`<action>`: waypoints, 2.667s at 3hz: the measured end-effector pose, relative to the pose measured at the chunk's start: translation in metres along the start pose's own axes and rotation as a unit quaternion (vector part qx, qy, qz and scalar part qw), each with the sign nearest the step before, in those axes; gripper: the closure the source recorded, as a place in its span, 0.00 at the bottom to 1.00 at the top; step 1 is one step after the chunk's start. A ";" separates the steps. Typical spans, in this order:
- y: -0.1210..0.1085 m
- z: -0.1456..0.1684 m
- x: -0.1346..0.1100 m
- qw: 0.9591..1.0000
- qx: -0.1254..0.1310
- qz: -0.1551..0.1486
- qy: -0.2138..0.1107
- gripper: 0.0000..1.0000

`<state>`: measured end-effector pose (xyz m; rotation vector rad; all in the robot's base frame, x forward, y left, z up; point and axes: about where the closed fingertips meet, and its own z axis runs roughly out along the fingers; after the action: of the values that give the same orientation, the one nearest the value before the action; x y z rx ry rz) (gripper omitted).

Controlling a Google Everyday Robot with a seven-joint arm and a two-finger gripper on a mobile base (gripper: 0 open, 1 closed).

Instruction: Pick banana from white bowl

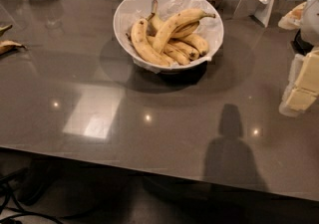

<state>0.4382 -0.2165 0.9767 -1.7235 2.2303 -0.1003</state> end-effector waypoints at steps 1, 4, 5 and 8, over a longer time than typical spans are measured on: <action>-0.001 -0.001 -0.001 1.000 0.004 -0.001 -0.002 0.00; -0.078 0.007 -0.101 0.962 0.112 -0.160 -0.190 0.00; -0.108 0.020 -0.143 0.950 0.115 -0.205 -0.204 0.00; -0.172 0.097 -0.218 0.953 0.070 -0.259 -0.141 0.00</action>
Offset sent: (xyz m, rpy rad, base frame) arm 0.0449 0.0340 0.0184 0.2024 -0.3205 0.2368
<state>0.6750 -0.0414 0.9730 -2.0513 1.4961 -0.1178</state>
